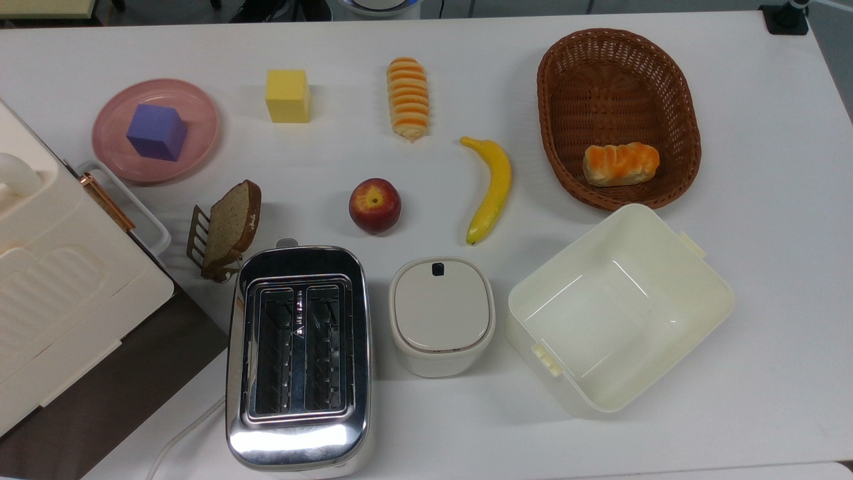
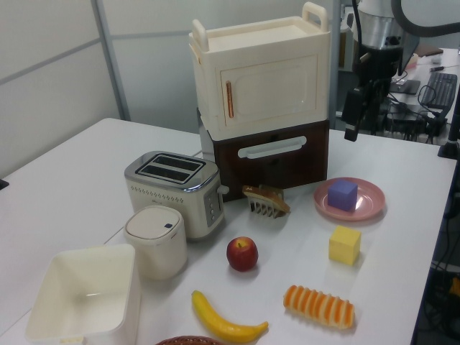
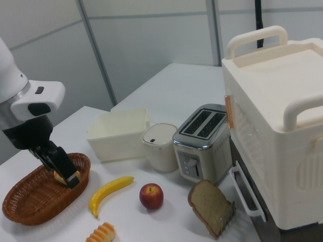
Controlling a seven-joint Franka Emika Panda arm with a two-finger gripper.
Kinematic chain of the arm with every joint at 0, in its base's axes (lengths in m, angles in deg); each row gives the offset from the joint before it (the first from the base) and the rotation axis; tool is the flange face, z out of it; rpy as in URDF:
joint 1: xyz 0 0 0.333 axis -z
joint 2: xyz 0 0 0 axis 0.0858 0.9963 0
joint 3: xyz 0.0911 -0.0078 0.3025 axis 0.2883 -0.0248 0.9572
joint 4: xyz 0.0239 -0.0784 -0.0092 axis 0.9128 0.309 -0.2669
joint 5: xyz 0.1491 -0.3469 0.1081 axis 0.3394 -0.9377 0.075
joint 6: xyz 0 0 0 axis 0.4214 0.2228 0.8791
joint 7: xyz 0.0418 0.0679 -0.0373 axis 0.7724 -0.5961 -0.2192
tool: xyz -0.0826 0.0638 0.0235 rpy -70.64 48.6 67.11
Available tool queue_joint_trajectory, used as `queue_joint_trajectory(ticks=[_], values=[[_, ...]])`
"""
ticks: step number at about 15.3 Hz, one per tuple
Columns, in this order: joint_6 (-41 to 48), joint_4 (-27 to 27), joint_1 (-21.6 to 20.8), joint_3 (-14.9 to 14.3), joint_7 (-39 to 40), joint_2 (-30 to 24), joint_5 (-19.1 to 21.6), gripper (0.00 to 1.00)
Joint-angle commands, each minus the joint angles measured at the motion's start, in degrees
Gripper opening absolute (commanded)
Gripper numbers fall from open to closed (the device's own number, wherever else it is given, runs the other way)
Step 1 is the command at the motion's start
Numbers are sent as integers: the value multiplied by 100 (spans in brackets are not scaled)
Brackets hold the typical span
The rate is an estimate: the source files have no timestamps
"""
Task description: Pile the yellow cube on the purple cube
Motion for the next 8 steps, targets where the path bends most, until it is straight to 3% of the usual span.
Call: queue_joint_trajectory(ticks=[1,8], values=[[292,136,-93,-91,353,-226,103,100],[328,145,-75,-91,389,-227,112,100]])
